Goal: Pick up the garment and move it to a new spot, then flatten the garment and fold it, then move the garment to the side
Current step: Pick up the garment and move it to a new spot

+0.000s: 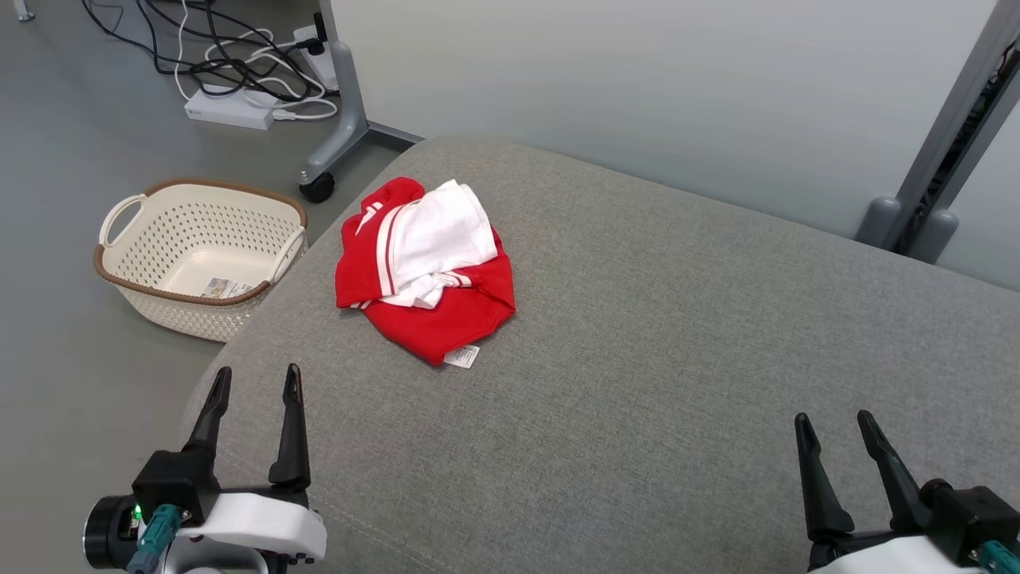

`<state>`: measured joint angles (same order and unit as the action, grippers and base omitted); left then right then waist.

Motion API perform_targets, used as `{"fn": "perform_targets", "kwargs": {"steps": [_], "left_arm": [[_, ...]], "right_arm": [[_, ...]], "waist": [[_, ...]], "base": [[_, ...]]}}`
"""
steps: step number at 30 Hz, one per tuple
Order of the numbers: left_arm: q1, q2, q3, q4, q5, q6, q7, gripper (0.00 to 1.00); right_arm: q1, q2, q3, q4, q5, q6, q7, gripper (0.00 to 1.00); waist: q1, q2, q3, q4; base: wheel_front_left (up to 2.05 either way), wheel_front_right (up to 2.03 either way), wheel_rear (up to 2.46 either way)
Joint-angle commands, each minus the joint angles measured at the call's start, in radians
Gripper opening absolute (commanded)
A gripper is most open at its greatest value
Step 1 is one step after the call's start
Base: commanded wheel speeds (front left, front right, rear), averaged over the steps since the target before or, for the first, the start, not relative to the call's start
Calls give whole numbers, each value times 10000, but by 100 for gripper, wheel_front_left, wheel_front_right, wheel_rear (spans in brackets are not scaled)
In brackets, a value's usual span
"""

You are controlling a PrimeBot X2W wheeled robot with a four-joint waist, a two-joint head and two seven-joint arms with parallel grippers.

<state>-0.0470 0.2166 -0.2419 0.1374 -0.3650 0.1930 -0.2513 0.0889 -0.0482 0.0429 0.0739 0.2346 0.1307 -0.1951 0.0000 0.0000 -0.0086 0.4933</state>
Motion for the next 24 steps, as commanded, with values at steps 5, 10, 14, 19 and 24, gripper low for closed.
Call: {"fn": "perform_targets", "kwargs": {"steps": [5,10,14,19,24], "left_arm": [[-1725,554,598,-574,-279,-263,175,100],[-3469,1040,842,-326,-757,-821,1110,100],[-5068,1356,755,1004,-1268,-1528,2295,100],[-6764,1448,573,3498,-2015,-2415,3880,100],[-7784,1405,580,5813,-2861,-2921,5141,100]], "right_arm": [[-329,-50,-5,-224,-158,4,152,100],[-527,-49,-14,-401,-275,4,195,100],[-754,-50,16,-512,-411,4,259,100],[-1058,-52,59,-628,-575,4,313,100],[-1310,-117,114,-729,-682,4,394,100]], "waist": [[0,0,479,-240],[0,0,958,-592],[0,0,1407,-974],[0,0,1986,-1528],[0,0,2542,-2029]], "base": [[0,0,0],[0,0,0],[0,0,0],[0,0,0],[0,0,0]]}}
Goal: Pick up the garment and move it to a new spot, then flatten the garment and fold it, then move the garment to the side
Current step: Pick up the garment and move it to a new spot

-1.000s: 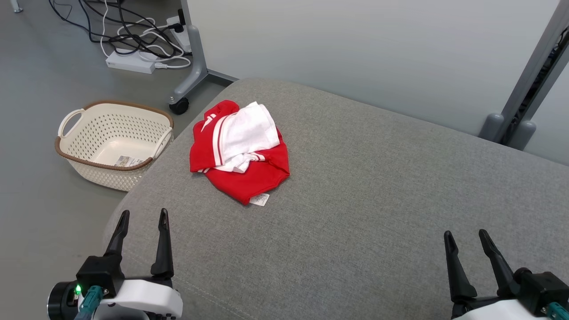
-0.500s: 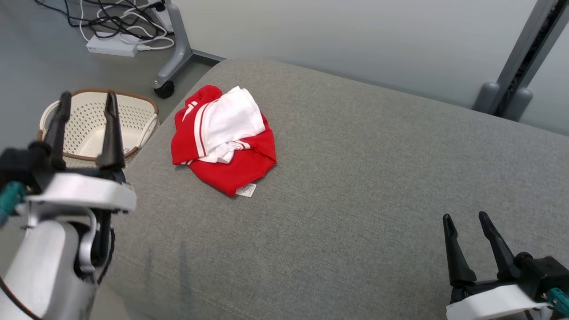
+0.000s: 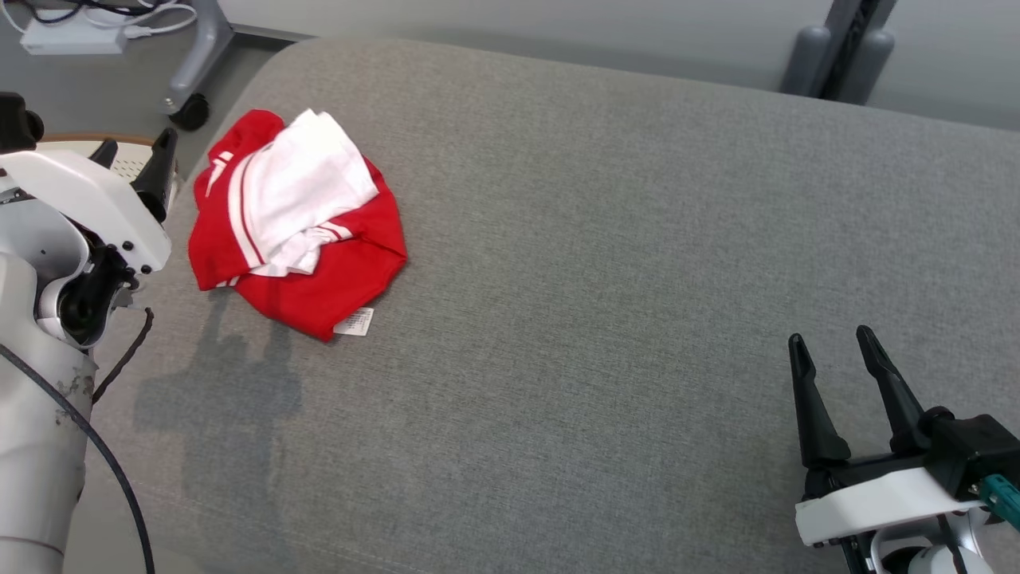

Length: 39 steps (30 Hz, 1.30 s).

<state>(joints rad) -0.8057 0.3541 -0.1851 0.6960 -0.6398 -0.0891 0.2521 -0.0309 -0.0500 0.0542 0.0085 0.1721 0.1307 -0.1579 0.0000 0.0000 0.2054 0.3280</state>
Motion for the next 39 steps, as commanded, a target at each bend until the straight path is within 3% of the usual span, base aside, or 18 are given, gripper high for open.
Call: {"fn": "perform_targets", "kwargs": {"steps": [1,10,24,25,26,27,28,29,39], "left_arm": [[-357,51,-20,633,-231,-162,316,100],[-1012,187,120,2831,-1247,-397,1440,100],[-1216,198,218,4273,-2095,-415,1519,100],[-1254,212,221,4283,-2137,-416,1434,91],[-1249,197,232,4326,-2225,-416,1478,54],[-1241,208,216,4310,-2268,-417,1440,44],[-1245,228,202,4310,-2330,-417,1406,40],[-1258,232,179,4314,-2359,-417,1362,3],[-1575,359,-169,4317,-2197,-418,566,0]], "right_arm": [[-163,-132,-6,-93,-71,4,42,100],[-364,-439,9,-527,-162,4,307,100],[-513,-847,-18,-1405,-186,4,823,100],[-536,-875,-22,-1440,-182,4,856,100],[-555,-893,-26,-1476,-192,4,880,100],[-568,-913,-23,-1522,-210,4,907,100],[-563,-924,-28,-1563,-208,4,951,100],[-558,-938,-54,-1613,-208,4,963,100],[-412,-945,-232,-1869,-165,4,1083,100]], "waist": [[0,0,510,-454],[0,0,1380,-864],[0,0,2282,-1125],[0,0,2330,-1152],[0,0,2371,-1188],[0,0,2415,-1229],[0,0,2459,-1256],[0,0,2506,-1281],[0,0,2558,-1313]], "base": [[0,0,0],[0,0,0],[0,0,0],[0,0,0],[0,0,0],[0,0,0],[0,0,0],[0,0,0],[0,0,0]]}}
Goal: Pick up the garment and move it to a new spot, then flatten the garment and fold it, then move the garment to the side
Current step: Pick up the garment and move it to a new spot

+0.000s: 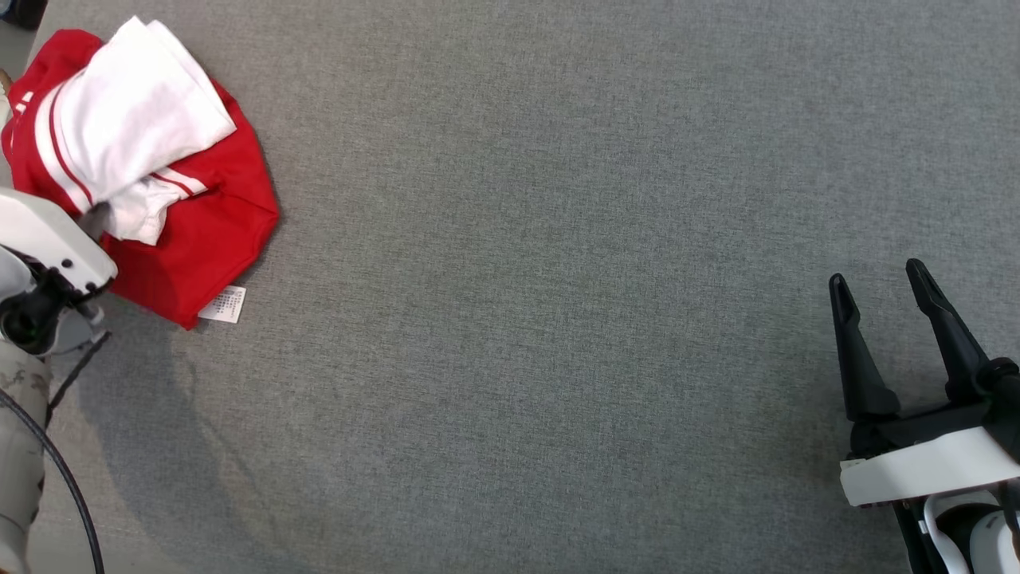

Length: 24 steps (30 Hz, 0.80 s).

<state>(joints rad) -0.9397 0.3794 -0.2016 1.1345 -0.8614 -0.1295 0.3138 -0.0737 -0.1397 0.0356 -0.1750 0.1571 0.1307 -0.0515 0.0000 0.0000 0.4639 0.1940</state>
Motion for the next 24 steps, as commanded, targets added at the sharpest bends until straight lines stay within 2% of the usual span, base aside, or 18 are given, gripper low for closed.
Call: {"fn": "perform_targets", "kwargs": {"steps": [1,14,20,24], "left_arm": [[-260,180,-82,-186,111,-13,-259,0],[-302,833,-876,-1881,950,25,-3512,0],[71,827,-859,-3123,1323,670,-4767,0],[525,1003,-811,-4626,1594,1234,-5215,0]], "right_arm": [[36,-32,-71,-33,-8,4,15,100],[-60,334,132,610,268,4,-508,100],[92,570,171,1058,418,4,-869,100],[169,680,211,1280,469,4,-1049,100]], "waist": [[0,0,-72,66],[0,0,-1345,253],[0,0,-2036,102],[0,0,-2397,-79]], "base": [[0,0,0],[0,0,0],[0,0,0],[0,0,0]]}}
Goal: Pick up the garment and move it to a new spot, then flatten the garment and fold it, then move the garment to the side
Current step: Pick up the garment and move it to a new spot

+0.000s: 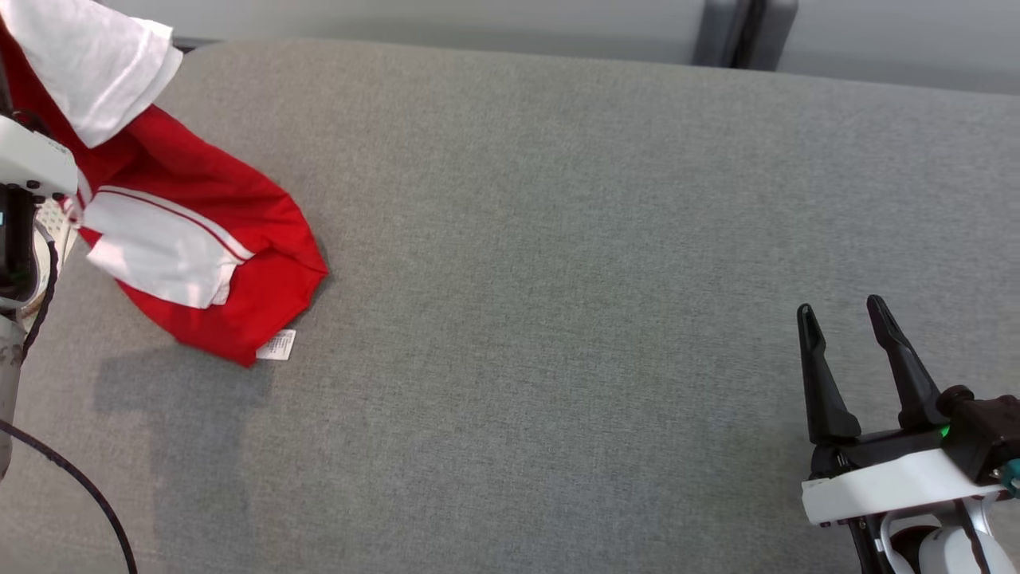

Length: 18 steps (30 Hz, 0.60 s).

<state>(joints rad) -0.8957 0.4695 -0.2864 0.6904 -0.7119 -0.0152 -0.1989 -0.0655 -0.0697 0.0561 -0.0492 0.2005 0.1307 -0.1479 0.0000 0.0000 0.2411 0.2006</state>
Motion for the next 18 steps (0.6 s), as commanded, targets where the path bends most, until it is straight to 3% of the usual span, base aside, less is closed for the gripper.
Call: {"fn": "perform_targets", "kwargs": {"steps": [1,13,18], "left_arm": [[246,153,77,-619,157,278,-143,0],[3387,642,-174,-7263,863,2582,679,0],[4242,447,-969,-8974,1220,3028,1228,0]], "right_arm": [[85,10,8,77,65,4,-143,100],[108,156,-54,532,316,4,-664,100],[18,170,30,661,526,4,-815,100]], "waist": [[0,0,-238,-199],[0,0,-639,-1223],[0,0,-578,-1894]], "base": [[0,0,0],[0,0,0],[0,0,0]]}}
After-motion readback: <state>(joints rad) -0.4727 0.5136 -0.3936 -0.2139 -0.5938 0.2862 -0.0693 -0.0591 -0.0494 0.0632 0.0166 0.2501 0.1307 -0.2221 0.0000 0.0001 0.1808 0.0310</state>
